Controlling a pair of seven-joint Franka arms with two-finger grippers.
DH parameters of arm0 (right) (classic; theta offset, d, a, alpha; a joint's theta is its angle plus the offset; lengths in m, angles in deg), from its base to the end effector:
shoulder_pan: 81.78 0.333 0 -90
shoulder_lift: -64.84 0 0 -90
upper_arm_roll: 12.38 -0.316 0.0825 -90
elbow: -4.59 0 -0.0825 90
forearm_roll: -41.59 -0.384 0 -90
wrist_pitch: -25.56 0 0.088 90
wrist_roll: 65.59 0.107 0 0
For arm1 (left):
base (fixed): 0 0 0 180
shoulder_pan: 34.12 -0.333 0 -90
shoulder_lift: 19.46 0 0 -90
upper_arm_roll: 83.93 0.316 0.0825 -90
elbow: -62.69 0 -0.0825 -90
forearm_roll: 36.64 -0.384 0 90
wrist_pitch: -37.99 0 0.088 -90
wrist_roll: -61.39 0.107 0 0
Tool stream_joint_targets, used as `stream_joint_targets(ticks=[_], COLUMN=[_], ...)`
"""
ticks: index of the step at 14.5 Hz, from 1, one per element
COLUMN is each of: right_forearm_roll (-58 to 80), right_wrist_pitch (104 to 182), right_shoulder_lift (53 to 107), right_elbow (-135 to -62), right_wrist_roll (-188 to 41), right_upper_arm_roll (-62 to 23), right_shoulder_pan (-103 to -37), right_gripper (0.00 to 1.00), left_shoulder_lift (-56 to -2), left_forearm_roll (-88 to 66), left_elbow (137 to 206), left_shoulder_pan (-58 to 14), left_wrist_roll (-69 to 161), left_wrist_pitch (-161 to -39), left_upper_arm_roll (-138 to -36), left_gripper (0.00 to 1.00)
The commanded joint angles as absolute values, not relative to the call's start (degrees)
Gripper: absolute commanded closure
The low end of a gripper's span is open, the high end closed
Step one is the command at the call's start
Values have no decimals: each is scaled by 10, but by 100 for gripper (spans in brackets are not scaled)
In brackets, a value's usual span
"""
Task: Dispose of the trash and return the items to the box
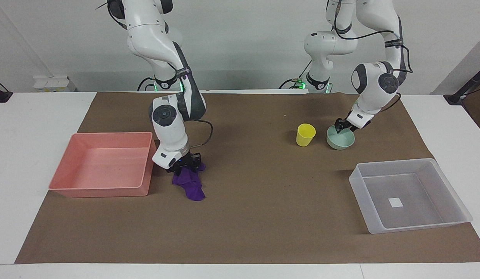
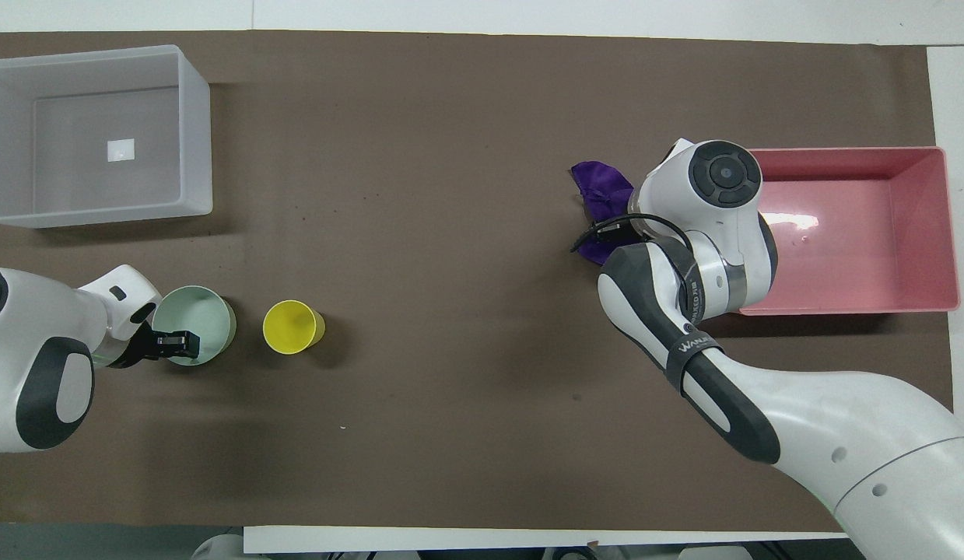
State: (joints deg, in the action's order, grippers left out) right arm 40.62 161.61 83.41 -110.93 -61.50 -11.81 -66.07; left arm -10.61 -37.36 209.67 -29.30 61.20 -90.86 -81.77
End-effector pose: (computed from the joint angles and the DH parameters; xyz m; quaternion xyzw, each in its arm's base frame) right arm 0.5826 0.1580 0.2944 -0.9957 -0.0906 -0.0161 0.0072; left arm 0.4198 -0.0195 0.3072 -0.9964 0.0263 0.0809 0.0037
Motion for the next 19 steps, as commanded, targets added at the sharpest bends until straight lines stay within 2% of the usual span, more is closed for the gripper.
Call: stream_joint_targets(ticks=[1,3,5,10,12,14,15,17,19], right_forearm_roll=[404,404,404,408,412,412,412,412,412], right_wrist_pitch=[1615,1615,1610,1525,1454,1370,1355,1340,1336], right_shoulder_lift=[825,825,818,759,735,723,712,697,680], right_elbow=[-1115,-1112,-1098,-1062,-1034,-994,-996,-1009,-1048], right_wrist_roll=[-594,-566,-548,-553,-577,-660,-665,-670,-687], right_upper_arm_roll=[-118,-118,-118,-115,-115,-113,-112,-112,-112], right_shoulder_pan=[-662,-661,-665,-696,-719,-743,-761,-800,-833], right_gripper=[86,99,100,100,100,100,100,98,97], left_shoulder_lift=[-103,-119,-118,-137,-200,-247,-272,-347,-407], left_forearm_roll=[-370,-370,-370,-368,-358,-326,-322,-322,-322], left_elbow=[2103,2071,2020,1819,1700,1658,1647,1573,1536], left_shoulder_pan=[-291,-290,-289,-296,-301,-327,-331,-353,-354], left_wrist_roll=[607,605,600,598,598,596,596,596,596], left_wrist_pitch=[-925,-911,-843,-659,-645,-707,-737,-773,-807], left_upper_arm_roll=[-820,-820,-820,-820,-817,-816,-816,-816,-816], left_gripper=[100,100,100,100,100,100,100,100,100])
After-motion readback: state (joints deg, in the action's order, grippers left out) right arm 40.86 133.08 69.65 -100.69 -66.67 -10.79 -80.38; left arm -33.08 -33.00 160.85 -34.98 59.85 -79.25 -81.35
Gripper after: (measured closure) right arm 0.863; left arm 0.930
